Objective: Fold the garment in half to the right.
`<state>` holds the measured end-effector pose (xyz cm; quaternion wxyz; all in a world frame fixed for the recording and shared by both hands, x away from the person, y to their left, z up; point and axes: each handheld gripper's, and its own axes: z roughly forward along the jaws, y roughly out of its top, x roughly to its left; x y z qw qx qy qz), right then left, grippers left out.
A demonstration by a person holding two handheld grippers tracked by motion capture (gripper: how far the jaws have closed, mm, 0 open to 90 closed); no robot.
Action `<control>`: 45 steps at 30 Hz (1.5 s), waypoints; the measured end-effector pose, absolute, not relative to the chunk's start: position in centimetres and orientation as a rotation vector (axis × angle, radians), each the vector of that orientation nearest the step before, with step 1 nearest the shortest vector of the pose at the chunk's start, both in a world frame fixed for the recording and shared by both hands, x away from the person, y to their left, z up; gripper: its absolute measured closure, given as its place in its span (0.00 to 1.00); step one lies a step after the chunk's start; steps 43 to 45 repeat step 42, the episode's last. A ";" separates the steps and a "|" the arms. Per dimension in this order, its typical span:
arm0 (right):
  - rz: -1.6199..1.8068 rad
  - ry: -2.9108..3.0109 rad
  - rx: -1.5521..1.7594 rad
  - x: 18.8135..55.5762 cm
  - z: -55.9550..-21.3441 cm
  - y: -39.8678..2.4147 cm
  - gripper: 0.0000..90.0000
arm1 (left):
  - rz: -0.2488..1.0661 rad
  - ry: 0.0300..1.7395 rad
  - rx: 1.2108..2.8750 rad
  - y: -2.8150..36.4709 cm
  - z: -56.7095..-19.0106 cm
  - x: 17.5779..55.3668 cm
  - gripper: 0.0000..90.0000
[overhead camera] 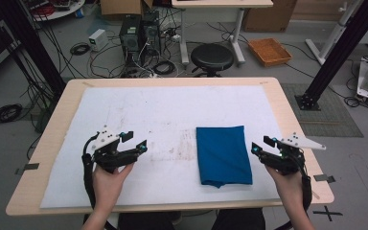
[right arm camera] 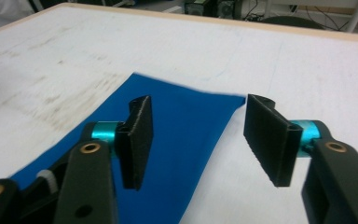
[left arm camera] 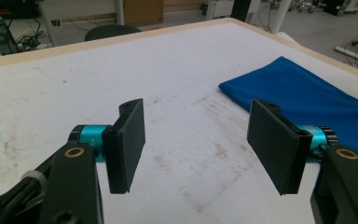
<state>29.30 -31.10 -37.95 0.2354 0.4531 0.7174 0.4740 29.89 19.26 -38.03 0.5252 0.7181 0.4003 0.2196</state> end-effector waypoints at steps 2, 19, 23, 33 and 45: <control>1.291 1.962 1.253 30.3 -37.4 -31.2 0.44 | 0.529 0.969 1.713 19.9 -38.0 30.1 0.41; 1.304 1.927 1.360 31.5 -38.3 -33.5 0.39 | 0.606 0.961 1.717 21.4 -38.0 29.3 0.41; 1.308 1.925 1.369 31.6 -38.4 -33.8 0.39 | 0.615 0.960 1.718 21.5 -37.9 29.2 0.41; 1.309 1.922 1.377 31.9 -38.5 -34.1 0.38 | 0.620 0.974 1.717 21.8 -38.1 29.0 0.41; 1.316 1.914 1.383 32.0 -38.4 -34.4 0.36 | 0.619 0.989 1.722 21.9 -38.3 29.1 0.40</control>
